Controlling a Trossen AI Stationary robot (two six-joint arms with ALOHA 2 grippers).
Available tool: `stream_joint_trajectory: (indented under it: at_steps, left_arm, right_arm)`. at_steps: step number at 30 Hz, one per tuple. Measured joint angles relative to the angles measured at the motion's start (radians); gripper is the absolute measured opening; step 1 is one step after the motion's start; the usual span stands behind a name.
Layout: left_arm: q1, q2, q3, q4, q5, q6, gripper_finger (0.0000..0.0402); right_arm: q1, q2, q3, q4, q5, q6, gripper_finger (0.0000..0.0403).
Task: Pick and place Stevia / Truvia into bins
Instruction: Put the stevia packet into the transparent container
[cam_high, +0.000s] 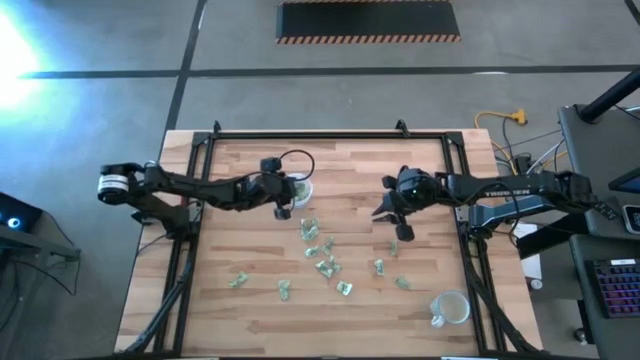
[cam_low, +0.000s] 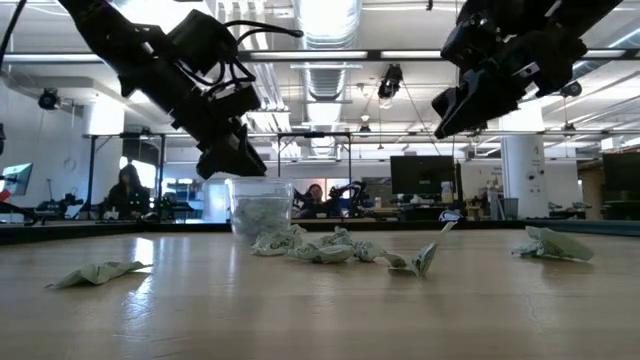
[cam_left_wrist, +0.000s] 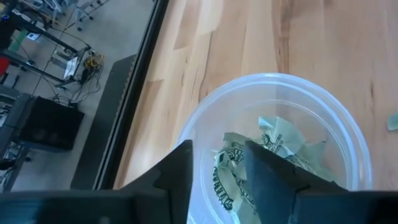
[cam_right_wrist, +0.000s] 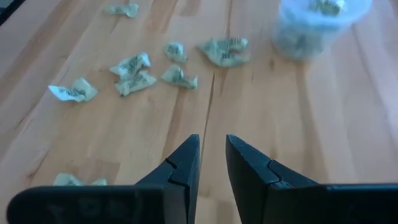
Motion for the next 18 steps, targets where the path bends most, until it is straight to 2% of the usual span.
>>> stream_joint_trajectory:
  at_steps: [11,15,18]
  left_arm:
    - [-0.045,-0.093,0.0,-0.068,0.0,-0.045,0.0144]
    - [-0.066,-0.124,0.0,-0.097,0.001,-0.063,0.0144]
    - [-0.086,-0.143,0.0,-0.103,0.003,-0.069,0.0144]
  right_arm:
    - [0.005,0.0,-0.083,-0.164,-0.013,0.197,0.0068]
    - [0.024,0.0,-0.117,-0.154,-0.108,0.218,0.0068]
    - [0.047,0.0,-0.134,-0.15,-0.129,0.253,0.0068]
